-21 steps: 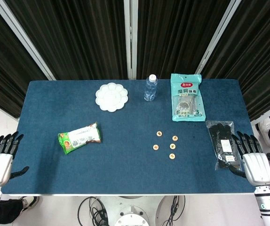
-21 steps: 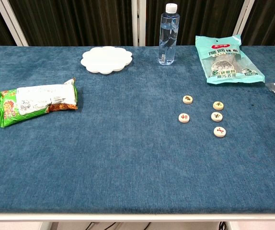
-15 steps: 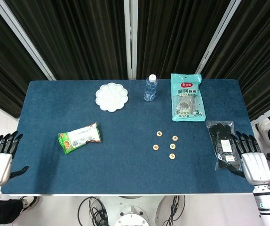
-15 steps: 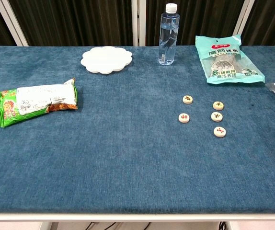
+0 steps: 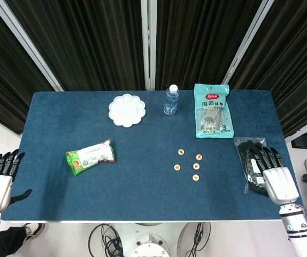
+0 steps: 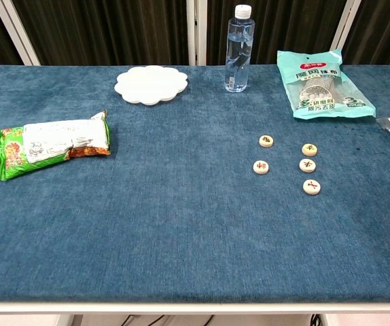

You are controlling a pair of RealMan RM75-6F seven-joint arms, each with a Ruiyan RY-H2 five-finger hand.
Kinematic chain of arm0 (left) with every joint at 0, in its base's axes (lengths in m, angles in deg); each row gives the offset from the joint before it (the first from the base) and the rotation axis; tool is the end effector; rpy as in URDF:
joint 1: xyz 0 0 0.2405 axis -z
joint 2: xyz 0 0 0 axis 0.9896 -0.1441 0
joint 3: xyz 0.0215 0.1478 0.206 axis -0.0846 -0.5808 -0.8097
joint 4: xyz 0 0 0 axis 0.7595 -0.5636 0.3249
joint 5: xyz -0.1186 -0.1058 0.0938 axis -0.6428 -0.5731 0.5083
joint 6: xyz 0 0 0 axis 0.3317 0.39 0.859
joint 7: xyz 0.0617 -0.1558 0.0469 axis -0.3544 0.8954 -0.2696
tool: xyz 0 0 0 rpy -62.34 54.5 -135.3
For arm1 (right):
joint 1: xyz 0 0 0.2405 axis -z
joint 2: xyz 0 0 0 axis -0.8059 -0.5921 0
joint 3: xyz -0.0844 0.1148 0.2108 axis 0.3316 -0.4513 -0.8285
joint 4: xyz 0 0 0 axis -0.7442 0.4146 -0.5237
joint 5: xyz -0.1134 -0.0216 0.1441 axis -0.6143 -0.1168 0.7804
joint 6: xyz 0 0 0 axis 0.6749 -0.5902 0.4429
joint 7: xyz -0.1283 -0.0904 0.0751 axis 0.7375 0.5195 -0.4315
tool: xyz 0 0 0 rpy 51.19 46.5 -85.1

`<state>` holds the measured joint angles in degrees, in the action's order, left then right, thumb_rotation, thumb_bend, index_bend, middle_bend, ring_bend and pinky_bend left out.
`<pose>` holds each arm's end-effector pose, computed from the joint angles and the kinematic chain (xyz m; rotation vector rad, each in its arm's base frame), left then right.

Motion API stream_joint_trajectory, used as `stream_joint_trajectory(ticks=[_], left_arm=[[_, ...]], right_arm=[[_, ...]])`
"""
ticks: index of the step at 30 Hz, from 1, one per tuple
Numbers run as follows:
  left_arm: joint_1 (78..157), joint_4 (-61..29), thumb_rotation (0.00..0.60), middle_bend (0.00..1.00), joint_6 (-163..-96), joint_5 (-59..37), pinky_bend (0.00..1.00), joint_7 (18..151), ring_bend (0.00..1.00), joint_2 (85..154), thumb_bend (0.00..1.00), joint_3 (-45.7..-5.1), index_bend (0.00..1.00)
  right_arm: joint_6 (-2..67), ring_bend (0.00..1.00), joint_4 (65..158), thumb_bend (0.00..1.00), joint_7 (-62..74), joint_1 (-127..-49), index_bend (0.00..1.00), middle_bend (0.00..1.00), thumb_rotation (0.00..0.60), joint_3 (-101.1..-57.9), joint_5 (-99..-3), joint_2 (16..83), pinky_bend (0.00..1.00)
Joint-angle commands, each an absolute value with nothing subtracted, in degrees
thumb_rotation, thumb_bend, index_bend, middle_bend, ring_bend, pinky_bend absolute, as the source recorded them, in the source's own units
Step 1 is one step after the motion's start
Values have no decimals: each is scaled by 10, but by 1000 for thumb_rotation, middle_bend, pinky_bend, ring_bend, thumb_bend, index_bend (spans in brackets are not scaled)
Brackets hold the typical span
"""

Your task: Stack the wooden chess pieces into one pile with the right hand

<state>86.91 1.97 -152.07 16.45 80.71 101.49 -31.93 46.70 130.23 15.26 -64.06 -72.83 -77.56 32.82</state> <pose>-0.2949 0.2069 0.1757 -1.4362 -0.8149 -0.8856 -0.2685 -0.2360 0.1450 1.5840 -0.8155 0.8860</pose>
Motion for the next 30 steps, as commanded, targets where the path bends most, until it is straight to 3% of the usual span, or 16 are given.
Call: stream_joint_trajectory(ticks=[1, 13, 30], left_arm=[[870, 19, 600, 0, -1519, 167, 0, 808, 0, 1015, 0, -320, 36], [868, 26, 600, 1, -1527, 178, 0, 809, 0, 1007, 0, -323, 36], [863, 40, 600, 1, -1532, 188, 0, 824, 0, 988, 0, -329, 46]], right_arm=[[397, 0, 1325, 44, 160, -691, 0, 0, 600, -746, -761, 331, 0], [208, 0, 1274, 73, 209, -832, 27, 0, 600, -790, -659, 415, 0], [177, 0, 1204, 87, 231, -892, 242, 0, 600, -778, -620, 520, 0]])
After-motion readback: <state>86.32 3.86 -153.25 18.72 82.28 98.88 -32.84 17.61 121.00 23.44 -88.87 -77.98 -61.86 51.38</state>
